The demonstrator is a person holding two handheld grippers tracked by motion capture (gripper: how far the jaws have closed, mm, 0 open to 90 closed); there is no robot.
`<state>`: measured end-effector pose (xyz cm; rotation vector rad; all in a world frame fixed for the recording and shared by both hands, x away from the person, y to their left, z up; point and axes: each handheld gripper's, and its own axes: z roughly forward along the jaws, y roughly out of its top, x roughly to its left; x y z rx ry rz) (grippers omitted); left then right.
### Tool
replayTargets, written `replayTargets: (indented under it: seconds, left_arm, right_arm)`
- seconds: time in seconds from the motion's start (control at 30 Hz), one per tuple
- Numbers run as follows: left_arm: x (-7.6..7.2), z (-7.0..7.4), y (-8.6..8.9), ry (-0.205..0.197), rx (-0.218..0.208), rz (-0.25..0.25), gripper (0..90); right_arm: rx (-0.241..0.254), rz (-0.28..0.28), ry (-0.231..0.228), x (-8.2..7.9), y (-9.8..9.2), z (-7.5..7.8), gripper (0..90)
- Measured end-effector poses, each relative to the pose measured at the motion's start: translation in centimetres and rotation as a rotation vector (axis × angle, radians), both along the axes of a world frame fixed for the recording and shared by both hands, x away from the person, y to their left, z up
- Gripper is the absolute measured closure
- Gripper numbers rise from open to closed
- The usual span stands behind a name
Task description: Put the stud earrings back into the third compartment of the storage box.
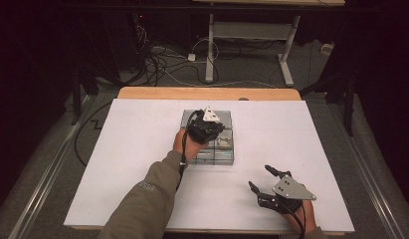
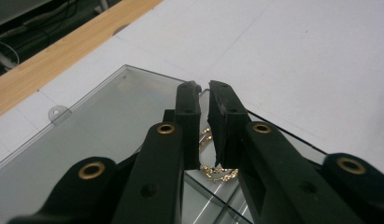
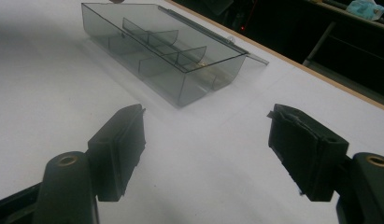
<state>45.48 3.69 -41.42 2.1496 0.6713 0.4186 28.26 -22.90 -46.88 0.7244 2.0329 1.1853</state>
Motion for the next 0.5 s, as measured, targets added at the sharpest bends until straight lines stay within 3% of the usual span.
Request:
replayTargets:
  seconds: [0.5]
  left_arm:
    - [-2.3, 1.5, 1.4, -0.094, 0.012, -0.027, 75.5]
  right_arm:
    - [0.025, -0.024, 0.007, 0.1, 0.0, -0.1, 28.2]
